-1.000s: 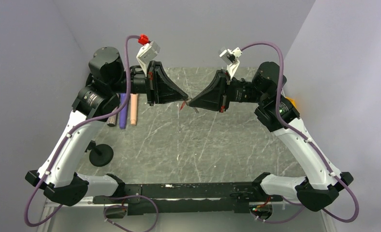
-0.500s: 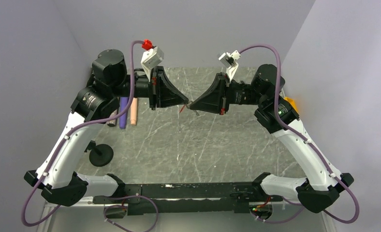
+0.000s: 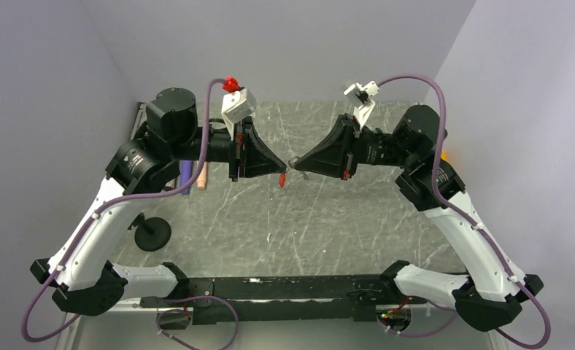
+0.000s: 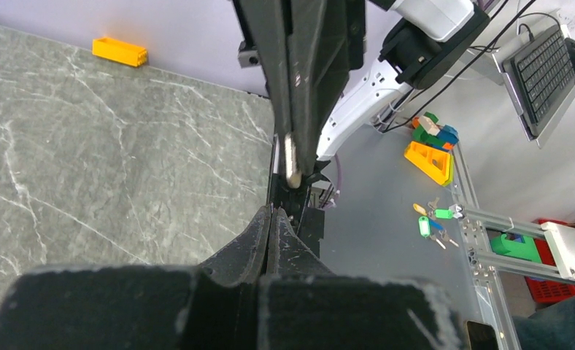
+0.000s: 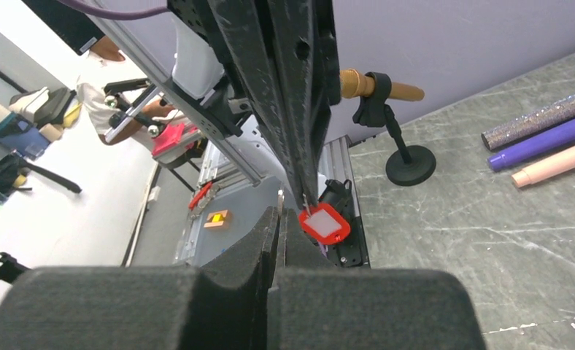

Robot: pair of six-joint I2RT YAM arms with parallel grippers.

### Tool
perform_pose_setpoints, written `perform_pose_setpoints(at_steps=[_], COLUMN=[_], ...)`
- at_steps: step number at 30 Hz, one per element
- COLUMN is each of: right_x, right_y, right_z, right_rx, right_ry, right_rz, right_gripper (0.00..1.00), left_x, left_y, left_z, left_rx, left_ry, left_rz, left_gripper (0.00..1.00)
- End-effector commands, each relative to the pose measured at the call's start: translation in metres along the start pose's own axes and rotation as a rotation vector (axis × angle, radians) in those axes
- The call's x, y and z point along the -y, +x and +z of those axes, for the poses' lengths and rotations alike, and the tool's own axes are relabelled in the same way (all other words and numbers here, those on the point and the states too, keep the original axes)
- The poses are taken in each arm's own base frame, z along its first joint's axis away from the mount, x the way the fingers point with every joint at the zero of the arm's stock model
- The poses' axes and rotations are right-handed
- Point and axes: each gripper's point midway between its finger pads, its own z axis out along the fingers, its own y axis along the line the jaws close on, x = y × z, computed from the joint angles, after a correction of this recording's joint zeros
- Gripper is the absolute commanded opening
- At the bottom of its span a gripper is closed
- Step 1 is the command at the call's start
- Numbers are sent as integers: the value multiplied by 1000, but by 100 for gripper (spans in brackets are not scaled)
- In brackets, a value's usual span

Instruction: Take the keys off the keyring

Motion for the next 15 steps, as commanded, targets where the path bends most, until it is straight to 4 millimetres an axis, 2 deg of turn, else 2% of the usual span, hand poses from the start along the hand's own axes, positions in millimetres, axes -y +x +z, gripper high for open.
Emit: perform_pose_setpoints(at_steps=[1,7,12,15], right_x=[-15,-12,28,56], right_y=[-10,-16,-20,-17], right_z=[-7,-15,-32,-49], right_rx=[51,97,162,189], right_ry=[-8,63,340,524], right_rz=[-38,-63,-50,-24], right_gripper=[0,0,0,0], left_x=[4,4,-9,-28], left_y=[4,8,15,21], left_z=[0,2,4,4], left_rx=[-1,-2,-18,-41], left_ry=[-20,-32,-96,-192], left_rz=[18,12,-16,-43], left_gripper=[0,0,0,0])
